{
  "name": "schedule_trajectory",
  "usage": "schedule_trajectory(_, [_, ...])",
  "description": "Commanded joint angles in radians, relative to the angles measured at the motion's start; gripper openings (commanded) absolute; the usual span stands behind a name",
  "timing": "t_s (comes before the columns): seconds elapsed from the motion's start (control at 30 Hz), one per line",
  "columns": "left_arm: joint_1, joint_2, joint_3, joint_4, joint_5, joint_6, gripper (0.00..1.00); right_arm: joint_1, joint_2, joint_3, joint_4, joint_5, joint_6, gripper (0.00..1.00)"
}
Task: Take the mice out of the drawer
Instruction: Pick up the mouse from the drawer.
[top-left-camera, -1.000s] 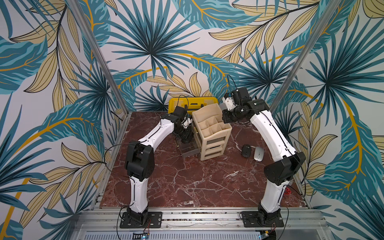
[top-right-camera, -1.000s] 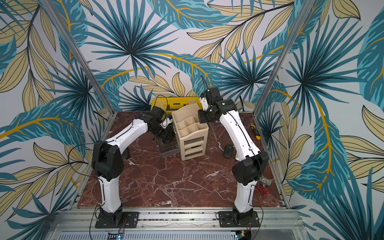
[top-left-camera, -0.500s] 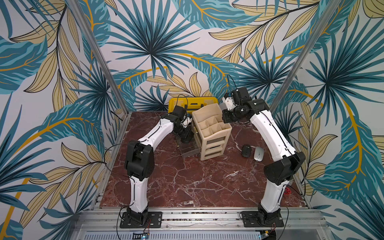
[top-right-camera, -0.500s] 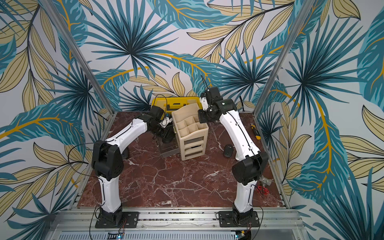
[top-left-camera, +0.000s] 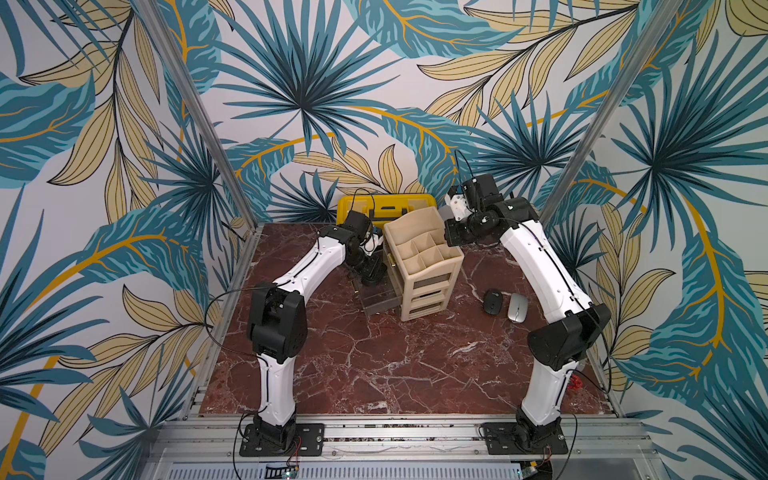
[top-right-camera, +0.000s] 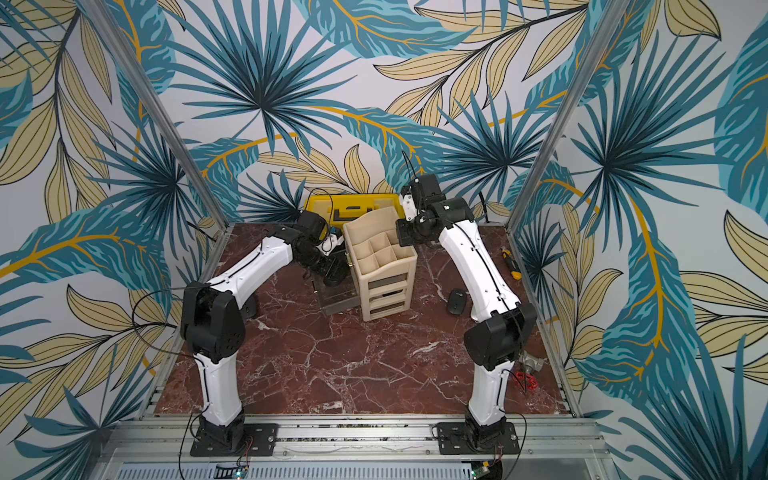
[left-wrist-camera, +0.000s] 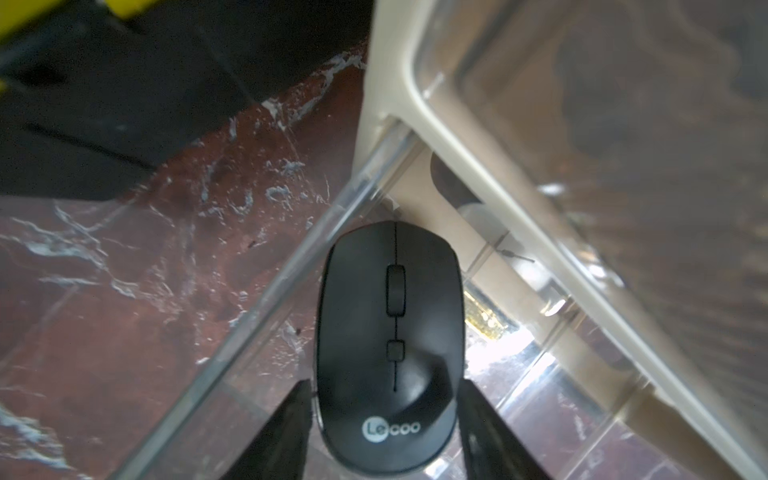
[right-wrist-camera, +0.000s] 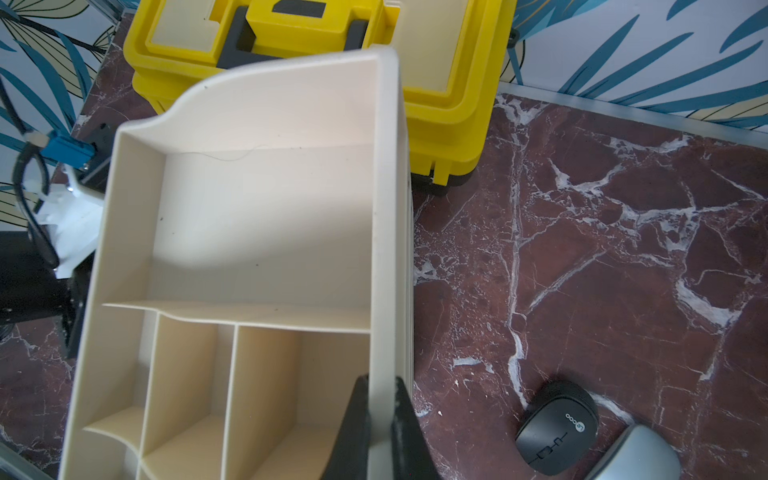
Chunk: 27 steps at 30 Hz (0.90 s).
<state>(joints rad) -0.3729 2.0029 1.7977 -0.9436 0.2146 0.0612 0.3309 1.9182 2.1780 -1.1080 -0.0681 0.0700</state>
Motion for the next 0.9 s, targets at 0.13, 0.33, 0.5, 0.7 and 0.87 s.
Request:
schedule_trajectory(0.13, [-0.004, 0.030, -0.006, -0.008, -0.028, -0.010, 0.67, 0.011, 0.060, -0.037, -0.088, 0.019, -0.029, 0.00])
schedule_trajectory(0.33, [-0.024, 0.040, -0.057, 0.066, -0.117, -0.025, 0.68, 0.011, 0.064, -0.038, -0.083, 0.015, -0.028, 0.00])
schedule_trajectory(0.5, [-0.027, 0.045, -0.096, 0.123, -0.142, -0.136, 0.67, 0.010, 0.070, -0.032, -0.079, 0.009, -0.025, 0.00])
schedule_trajectory(0.7, [-0.067, 0.022, -0.156, 0.170, -0.171, -0.261, 0.66, 0.010, 0.075, -0.032, -0.079, 0.014, -0.027, 0.00])
schedule_trajectory(0.87, [-0.087, 0.073, -0.164, 0.150, -0.232, -0.300, 0.60, 0.011, 0.075, -0.031, -0.085, 0.012, -0.032, 0.00])
